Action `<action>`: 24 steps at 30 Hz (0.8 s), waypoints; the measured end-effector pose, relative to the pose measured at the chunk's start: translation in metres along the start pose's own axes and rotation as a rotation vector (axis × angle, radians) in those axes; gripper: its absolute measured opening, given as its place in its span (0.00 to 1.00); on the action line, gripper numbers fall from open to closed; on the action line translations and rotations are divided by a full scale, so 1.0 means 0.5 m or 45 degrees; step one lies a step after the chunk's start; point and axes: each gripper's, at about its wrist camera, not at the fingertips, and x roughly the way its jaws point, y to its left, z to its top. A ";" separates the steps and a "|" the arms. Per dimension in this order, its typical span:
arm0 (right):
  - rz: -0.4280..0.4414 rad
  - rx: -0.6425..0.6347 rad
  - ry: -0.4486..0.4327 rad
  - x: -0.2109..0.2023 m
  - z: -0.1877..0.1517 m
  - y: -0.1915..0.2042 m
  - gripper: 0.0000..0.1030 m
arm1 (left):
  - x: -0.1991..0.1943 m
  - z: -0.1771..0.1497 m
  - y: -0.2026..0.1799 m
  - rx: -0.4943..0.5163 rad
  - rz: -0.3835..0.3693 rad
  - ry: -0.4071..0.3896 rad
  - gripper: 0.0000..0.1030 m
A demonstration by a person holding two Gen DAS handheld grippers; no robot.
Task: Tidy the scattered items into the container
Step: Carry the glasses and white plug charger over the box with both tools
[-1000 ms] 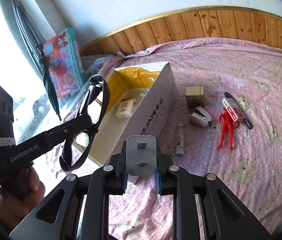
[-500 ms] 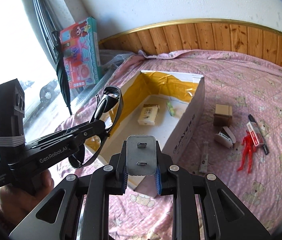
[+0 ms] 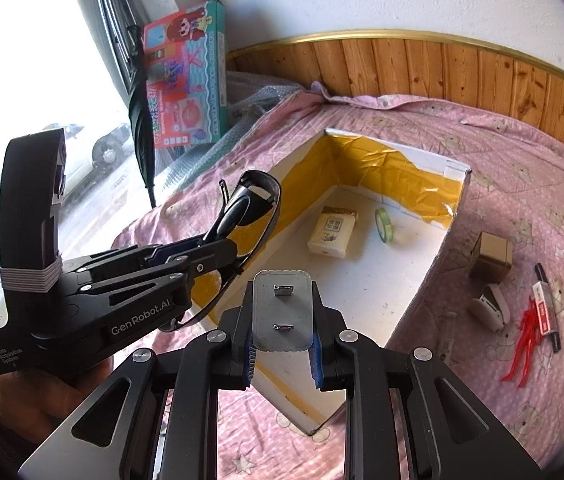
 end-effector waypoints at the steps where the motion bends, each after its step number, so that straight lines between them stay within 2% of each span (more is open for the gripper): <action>1: 0.004 -0.003 0.016 0.010 0.002 -0.001 0.21 | 0.005 0.002 0.003 0.003 0.004 0.011 0.19; 9: 0.015 0.007 0.110 0.077 0.022 -0.021 0.21 | 0.060 0.012 0.011 0.013 -0.004 0.124 0.18; 24: 0.028 0.032 0.307 0.168 0.042 -0.046 0.21 | 0.139 0.041 0.014 0.114 -0.007 0.285 0.18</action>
